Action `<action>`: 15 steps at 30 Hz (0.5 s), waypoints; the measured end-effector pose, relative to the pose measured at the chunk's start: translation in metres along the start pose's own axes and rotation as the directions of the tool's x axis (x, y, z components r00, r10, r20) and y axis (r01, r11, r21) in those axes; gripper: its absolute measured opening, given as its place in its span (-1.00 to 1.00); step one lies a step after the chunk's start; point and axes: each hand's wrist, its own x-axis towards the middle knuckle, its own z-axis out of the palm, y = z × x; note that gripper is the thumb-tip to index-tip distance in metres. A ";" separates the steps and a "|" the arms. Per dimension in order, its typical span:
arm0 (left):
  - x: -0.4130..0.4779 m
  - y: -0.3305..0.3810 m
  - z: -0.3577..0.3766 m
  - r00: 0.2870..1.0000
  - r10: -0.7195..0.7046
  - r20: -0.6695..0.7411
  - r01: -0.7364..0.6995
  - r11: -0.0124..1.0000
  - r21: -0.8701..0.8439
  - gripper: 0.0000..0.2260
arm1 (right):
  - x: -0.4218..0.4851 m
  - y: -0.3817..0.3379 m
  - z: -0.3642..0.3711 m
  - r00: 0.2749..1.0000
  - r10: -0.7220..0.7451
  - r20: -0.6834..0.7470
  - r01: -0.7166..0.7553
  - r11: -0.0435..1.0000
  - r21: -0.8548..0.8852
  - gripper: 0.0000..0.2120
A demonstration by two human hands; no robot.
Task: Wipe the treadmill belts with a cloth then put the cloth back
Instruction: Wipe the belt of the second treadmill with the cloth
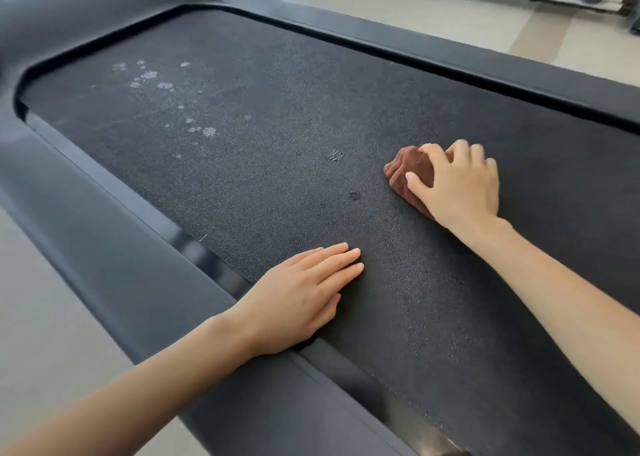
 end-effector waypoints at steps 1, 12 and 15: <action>-0.008 -0.001 -0.002 1.000 -0.014 0.005 0.014 1.000 -0.016 -0.60 | -0.003 -0.010 -0.001 0.999 -0.038 0.003 0.038 0.999 0.009 -0.55; -0.064 -0.002 -0.006 0.928 -0.368 -0.060 0.356 0.923 -0.148 -0.57 | -0.098 -0.054 -0.049 0.785 -0.619 -0.018 0.600 0.754 0.265 -0.54; -0.063 0.000 -0.006 0.929 -0.364 -0.069 0.353 0.926 -0.136 -0.54 | -0.084 -0.029 -0.046 0.732 -0.681 -0.019 0.655 0.695 0.297 -0.53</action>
